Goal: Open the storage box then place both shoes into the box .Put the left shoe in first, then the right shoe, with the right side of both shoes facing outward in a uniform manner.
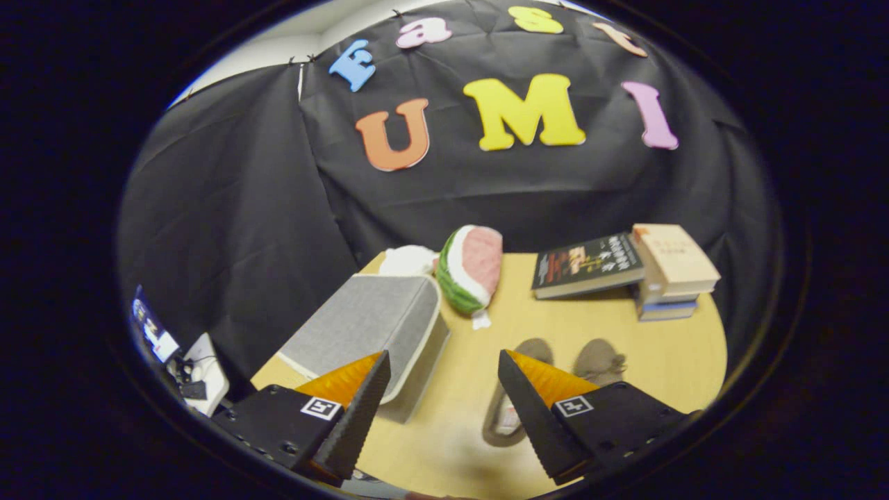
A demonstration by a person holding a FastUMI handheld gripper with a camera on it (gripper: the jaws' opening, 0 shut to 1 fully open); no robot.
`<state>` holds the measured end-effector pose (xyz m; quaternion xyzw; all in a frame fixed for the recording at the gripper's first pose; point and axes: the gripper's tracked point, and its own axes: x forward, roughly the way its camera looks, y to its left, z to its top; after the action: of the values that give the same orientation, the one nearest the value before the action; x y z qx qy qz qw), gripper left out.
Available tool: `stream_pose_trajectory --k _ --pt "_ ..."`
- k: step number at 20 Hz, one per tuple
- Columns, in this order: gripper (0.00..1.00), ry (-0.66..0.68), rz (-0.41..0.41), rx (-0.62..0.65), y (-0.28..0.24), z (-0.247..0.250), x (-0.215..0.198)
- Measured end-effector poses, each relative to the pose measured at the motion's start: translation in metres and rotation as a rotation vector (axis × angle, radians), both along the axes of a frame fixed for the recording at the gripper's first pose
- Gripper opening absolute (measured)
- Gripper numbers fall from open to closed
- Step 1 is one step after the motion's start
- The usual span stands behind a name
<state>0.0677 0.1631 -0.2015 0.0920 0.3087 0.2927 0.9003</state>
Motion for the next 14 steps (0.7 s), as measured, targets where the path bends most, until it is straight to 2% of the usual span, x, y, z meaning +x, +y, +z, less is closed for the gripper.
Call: stream_pose_trajectory --k 2,5,7,10,14 --pt "0.96 0.147 0.060 0.047 0.022 -0.030 -0.009" --pt "0.96 0.395 0.102 0.164 0.048 -0.062 -0.019" --pt "0.95 0.461 0.107 0.214 0.061 -0.071 -0.008" --pt "0.96 0.488 0.143 0.259 0.075 -0.077 0.005" --pt "0.95 0.649 0.175 0.350 0.088 -0.083 -0.001"
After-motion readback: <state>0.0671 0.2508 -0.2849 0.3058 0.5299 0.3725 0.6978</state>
